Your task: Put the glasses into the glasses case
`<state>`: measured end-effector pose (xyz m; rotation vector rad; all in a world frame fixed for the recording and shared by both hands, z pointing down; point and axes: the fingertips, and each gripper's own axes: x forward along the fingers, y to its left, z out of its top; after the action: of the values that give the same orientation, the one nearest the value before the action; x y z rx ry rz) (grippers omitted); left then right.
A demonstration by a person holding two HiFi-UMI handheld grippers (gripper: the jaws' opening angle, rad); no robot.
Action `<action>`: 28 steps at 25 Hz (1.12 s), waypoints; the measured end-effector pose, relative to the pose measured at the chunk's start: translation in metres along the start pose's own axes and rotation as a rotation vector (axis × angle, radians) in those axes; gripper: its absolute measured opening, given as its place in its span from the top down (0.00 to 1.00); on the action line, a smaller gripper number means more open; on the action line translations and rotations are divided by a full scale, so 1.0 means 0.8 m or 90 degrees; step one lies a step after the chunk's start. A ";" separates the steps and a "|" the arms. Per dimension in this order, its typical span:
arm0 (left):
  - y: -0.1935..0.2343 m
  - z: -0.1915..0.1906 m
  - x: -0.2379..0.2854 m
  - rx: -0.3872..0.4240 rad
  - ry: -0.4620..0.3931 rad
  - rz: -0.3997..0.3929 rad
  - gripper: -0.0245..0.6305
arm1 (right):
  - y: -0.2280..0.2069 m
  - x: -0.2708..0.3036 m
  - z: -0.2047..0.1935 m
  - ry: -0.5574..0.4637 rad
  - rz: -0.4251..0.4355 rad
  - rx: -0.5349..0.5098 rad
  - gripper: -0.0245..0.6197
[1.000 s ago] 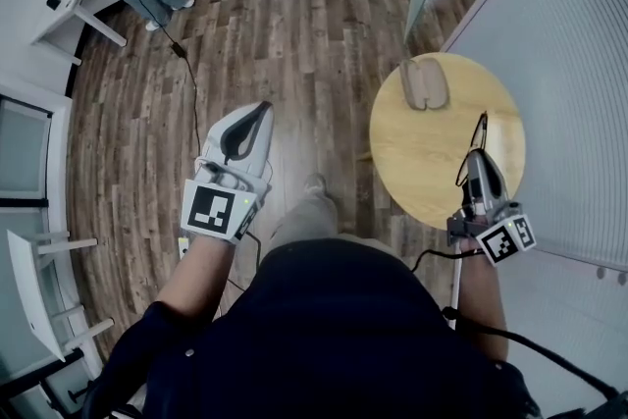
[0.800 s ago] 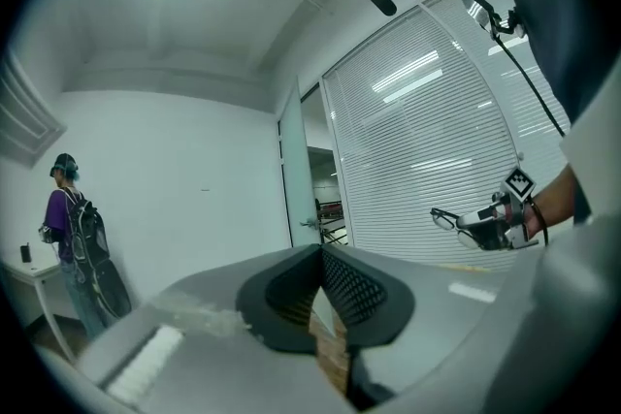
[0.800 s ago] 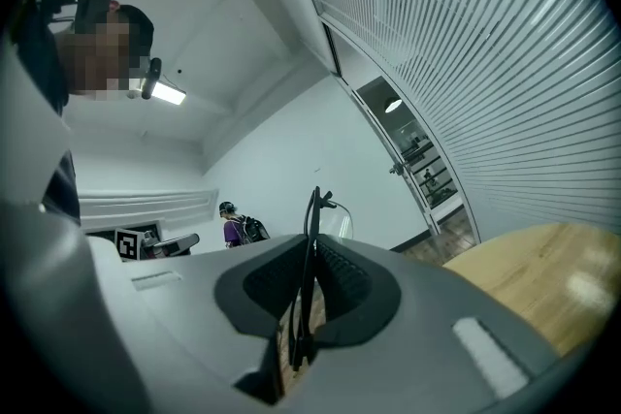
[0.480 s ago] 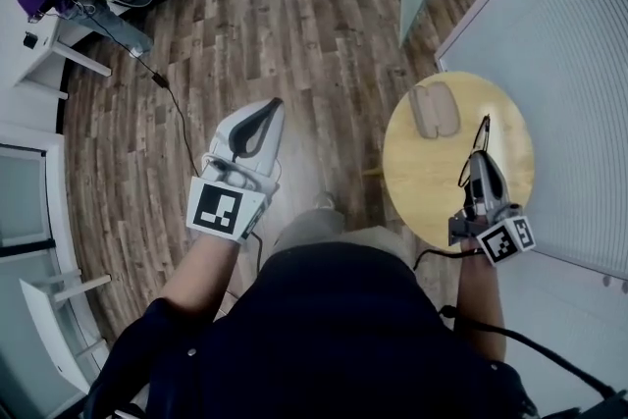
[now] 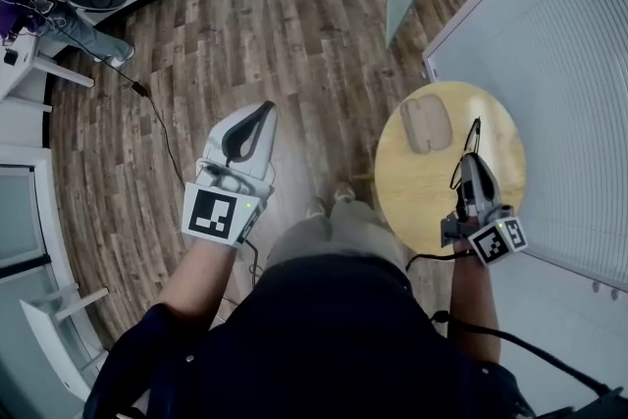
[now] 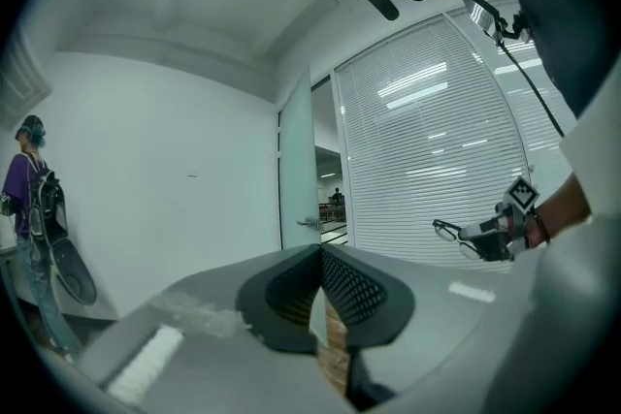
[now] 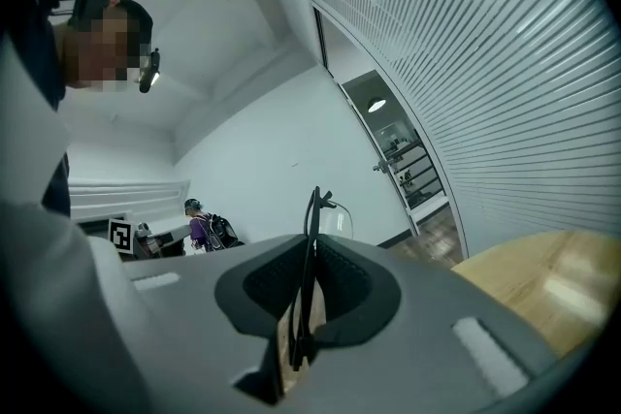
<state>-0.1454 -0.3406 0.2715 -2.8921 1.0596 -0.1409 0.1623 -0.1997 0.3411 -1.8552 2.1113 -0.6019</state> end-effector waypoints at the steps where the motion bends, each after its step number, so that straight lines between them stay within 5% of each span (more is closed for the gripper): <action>1: 0.000 -0.001 0.008 -0.001 0.001 0.000 0.95 | -0.007 0.006 -0.001 0.003 -0.001 0.002 0.91; 28: 0.006 -0.073 0.164 0.015 0.086 -0.006 0.95 | -0.160 0.103 -0.071 0.100 -0.014 0.053 0.91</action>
<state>-0.0550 -0.4306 0.3378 -2.9025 1.0564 -0.3505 0.2363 -0.2854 0.4576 -1.8432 2.1287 -0.8531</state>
